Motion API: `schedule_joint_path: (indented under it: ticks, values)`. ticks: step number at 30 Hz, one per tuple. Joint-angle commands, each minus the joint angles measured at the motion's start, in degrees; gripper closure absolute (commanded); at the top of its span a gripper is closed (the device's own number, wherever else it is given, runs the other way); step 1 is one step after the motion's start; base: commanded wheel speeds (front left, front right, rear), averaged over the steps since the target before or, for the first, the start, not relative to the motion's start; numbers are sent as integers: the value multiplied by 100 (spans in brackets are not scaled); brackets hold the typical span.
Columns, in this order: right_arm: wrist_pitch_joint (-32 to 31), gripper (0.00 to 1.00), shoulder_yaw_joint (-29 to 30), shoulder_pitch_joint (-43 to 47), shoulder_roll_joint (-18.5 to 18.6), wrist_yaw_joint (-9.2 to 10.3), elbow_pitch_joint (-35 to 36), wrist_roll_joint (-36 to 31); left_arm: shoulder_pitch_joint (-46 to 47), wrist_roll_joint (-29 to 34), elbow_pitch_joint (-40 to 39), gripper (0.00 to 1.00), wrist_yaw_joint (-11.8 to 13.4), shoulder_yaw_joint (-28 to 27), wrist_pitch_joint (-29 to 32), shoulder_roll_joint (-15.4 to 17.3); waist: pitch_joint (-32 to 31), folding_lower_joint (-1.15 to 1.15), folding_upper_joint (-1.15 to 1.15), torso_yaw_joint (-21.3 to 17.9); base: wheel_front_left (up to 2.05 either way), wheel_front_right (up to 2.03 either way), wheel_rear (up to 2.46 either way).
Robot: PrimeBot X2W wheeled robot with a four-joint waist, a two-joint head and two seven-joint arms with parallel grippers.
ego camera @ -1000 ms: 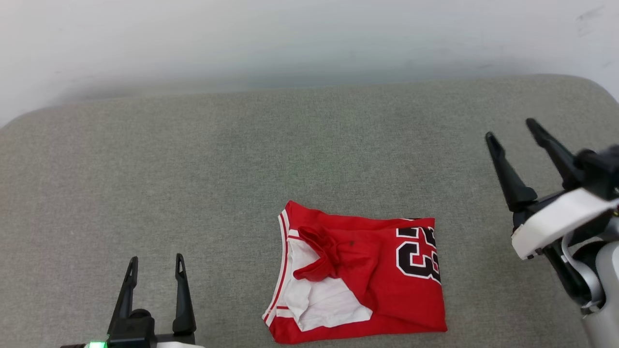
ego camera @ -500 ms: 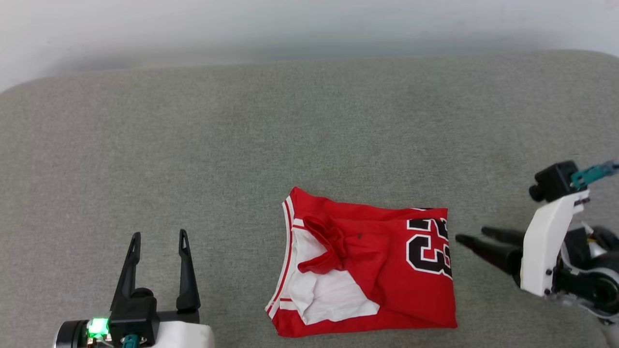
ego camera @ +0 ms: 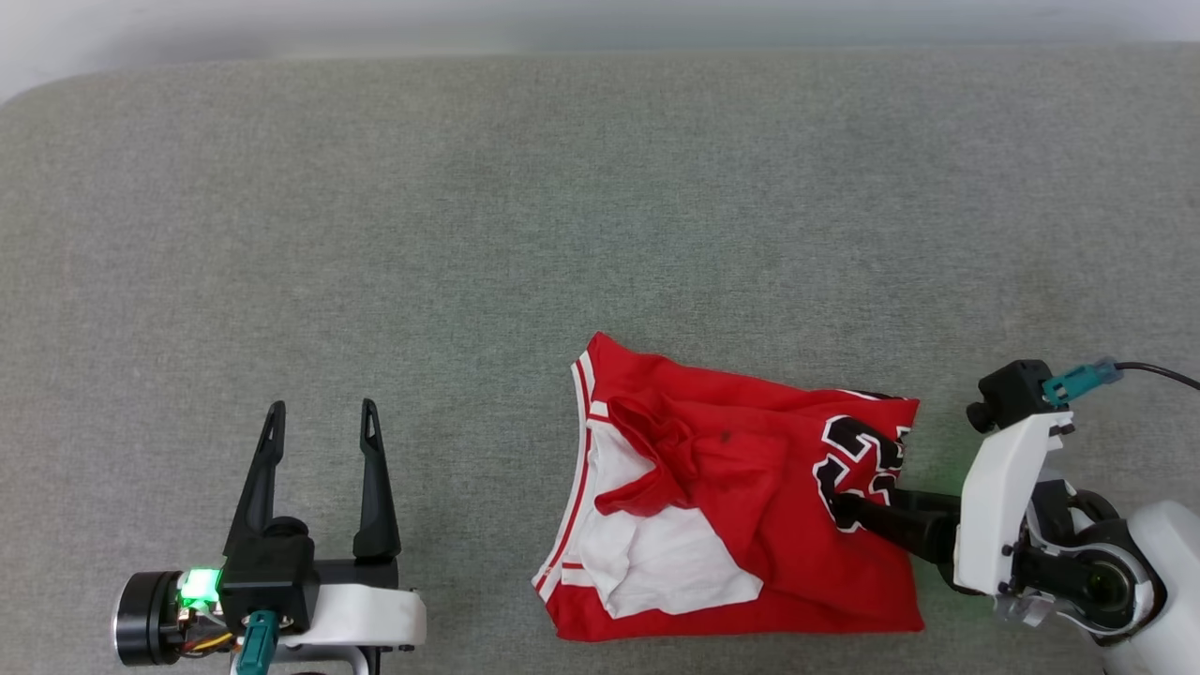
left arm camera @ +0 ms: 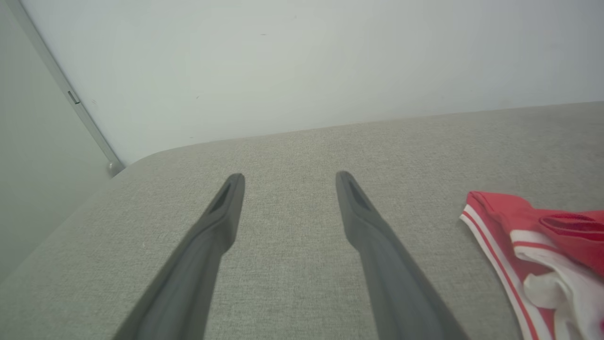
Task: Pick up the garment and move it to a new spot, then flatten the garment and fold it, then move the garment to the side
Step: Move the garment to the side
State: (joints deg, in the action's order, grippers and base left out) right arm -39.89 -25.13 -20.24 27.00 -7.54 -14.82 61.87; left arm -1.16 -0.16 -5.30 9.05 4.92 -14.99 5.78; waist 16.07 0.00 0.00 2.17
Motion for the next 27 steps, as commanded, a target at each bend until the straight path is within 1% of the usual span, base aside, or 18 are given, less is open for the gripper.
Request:
schedule_joint_path:
  ticks: [1,3,8,9,10,11,13,20,24,27]
  values:
    - [5,0,-242,68,-165,11,-233,38,85,31,6,0,-18,10,-27,20,73,0,0,71,0,0,0]
    - [31,0,-306,65,-212,12,-308,68,91,32,12,0,-12,9,-27,21,88,0,0,82,0,0,0]
    - [86,0,-743,64,-237,16,-537,68,129,19,28,0,20,18,-28,8,129,0,0,131,0,0,0]
    - [187,11,-795,39,-227,18,-526,42,132,15,29,0,27,19,-27,3,133,0,0,134,0,0,0]
    - [274,71,-838,5,-211,18,-538,38,134,11,35,0,35,23,-27,-2,130,0,0,137,0,0,0]
    - [314,100,-896,-15,-195,18,-548,71,133,5,41,0,43,22,-28,-9,120,0,0,141,0,0,0]
    - [458,100,-978,-86,-136,12,-488,76,124,-9,60,0,45,27,-27,-20,88,0,0,150,0,0,0]
    - [935,100,-1133,-598,261,7,-157,76,-28,-40,68,0,52,-2,-28,-45,-175,0,0,122,0,0,0]
    - [1080,100,-1378,-861,562,6,143,-59,-164,-35,43,0,70,-47,-27,-57,-369,0,0,-20,0,0,0]
    - [1125,100,-1563,-1088,838,6,438,-190,-276,-44,34,0,98,-102,-27,-63,-483,0,0,-212,0,0,0]
